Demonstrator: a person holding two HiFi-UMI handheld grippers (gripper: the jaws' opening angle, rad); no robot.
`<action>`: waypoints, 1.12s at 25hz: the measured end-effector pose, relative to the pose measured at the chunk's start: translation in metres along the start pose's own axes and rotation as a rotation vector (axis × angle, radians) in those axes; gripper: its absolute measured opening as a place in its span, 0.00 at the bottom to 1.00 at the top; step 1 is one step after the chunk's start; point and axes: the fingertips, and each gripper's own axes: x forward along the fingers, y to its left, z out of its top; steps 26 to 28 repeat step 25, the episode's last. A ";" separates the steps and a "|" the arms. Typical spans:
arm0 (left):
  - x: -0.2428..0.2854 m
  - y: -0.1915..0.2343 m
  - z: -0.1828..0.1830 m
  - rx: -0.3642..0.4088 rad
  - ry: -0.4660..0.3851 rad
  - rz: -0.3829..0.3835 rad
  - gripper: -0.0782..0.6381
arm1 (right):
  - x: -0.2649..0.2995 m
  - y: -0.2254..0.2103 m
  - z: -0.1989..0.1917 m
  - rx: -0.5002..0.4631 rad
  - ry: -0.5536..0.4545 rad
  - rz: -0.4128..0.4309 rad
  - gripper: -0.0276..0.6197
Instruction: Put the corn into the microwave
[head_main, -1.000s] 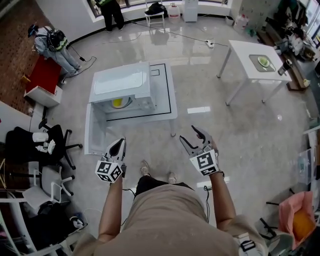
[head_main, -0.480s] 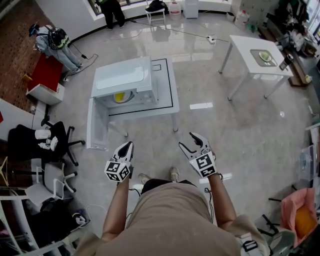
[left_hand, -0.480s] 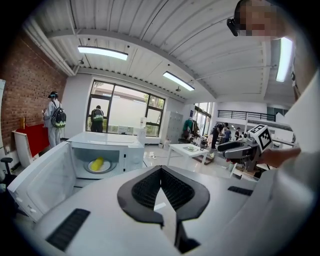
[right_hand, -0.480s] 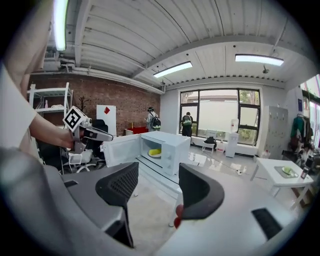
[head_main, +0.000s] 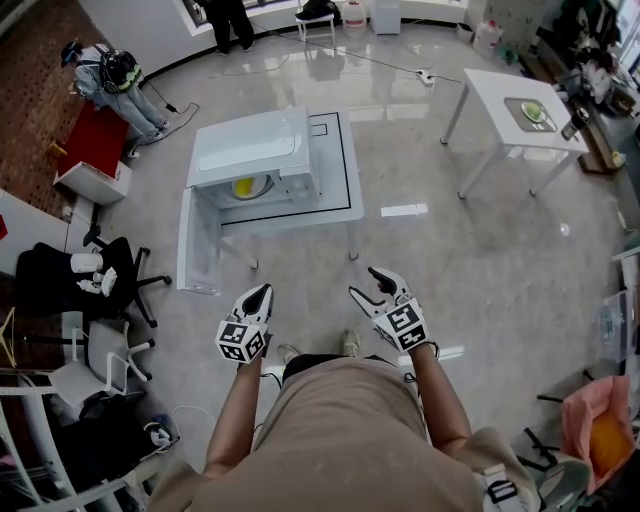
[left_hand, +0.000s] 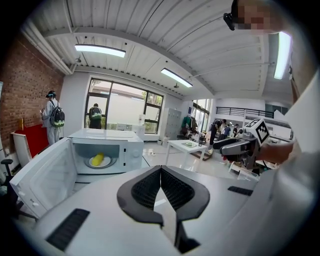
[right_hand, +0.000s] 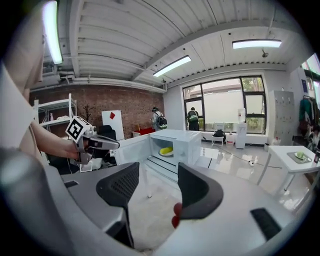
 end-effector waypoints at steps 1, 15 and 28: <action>-0.001 0.000 -0.001 0.001 0.004 0.000 0.12 | -0.002 -0.001 0.003 0.004 -0.013 -0.006 0.40; -0.019 0.013 -0.003 -0.024 -0.011 0.022 0.12 | -0.008 0.000 0.017 -0.013 -0.097 -0.010 0.32; -0.029 0.017 -0.009 -0.034 -0.012 0.043 0.12 | -0.015 0.007 0.027 0.002 -0.125 -0.011 0.32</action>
